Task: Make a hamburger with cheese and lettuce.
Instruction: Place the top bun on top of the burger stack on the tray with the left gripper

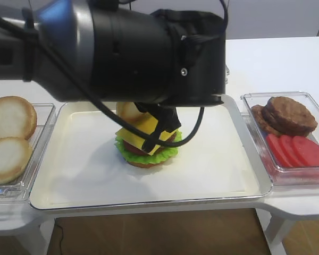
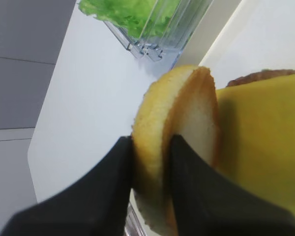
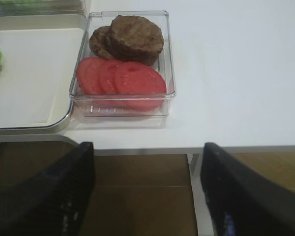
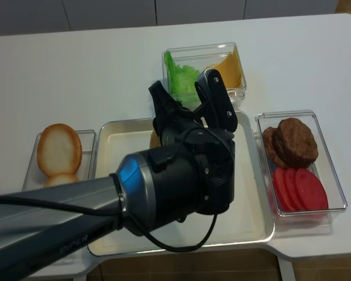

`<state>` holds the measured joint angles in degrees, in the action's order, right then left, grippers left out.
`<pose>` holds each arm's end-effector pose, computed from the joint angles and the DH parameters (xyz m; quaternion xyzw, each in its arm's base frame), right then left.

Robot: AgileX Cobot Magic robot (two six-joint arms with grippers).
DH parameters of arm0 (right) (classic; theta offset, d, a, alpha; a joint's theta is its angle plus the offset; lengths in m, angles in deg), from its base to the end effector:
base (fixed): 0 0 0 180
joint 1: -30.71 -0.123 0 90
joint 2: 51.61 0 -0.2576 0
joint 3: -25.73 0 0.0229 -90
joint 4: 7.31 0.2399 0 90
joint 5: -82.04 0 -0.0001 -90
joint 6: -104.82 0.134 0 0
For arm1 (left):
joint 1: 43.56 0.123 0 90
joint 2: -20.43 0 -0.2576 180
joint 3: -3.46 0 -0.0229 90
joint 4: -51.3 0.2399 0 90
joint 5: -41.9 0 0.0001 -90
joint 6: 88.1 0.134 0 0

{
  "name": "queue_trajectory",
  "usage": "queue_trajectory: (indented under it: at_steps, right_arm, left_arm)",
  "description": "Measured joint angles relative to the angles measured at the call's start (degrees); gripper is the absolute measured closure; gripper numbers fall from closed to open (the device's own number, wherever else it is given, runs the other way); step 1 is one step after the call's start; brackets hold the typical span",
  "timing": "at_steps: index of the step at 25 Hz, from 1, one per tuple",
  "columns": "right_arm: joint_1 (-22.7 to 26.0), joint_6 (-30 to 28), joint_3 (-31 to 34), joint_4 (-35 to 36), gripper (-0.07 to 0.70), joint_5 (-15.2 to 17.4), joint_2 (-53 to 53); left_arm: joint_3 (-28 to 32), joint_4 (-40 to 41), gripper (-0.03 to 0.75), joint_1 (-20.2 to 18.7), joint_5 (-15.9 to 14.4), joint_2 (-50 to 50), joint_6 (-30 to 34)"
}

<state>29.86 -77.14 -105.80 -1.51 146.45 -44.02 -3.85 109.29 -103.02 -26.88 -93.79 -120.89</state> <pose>0.0458 0.0129 0.2424 -0.0249 0.8666 0.0457 0.4963 0.2787 -0.2639 0.2326 0.3557 0.8140 0.2938 0.3531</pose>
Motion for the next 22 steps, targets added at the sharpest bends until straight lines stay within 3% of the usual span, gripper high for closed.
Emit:
queue_trajectory:
  at_steps: [22]
  right_arm:
    - [0.0, 0.0, 0.0, 0.0, 0.123, 0.0, 0.0]
  left_arm:
    - [-0.1, -0.3, 0.522, 0.0, 0.0, 0.0, -0.8]
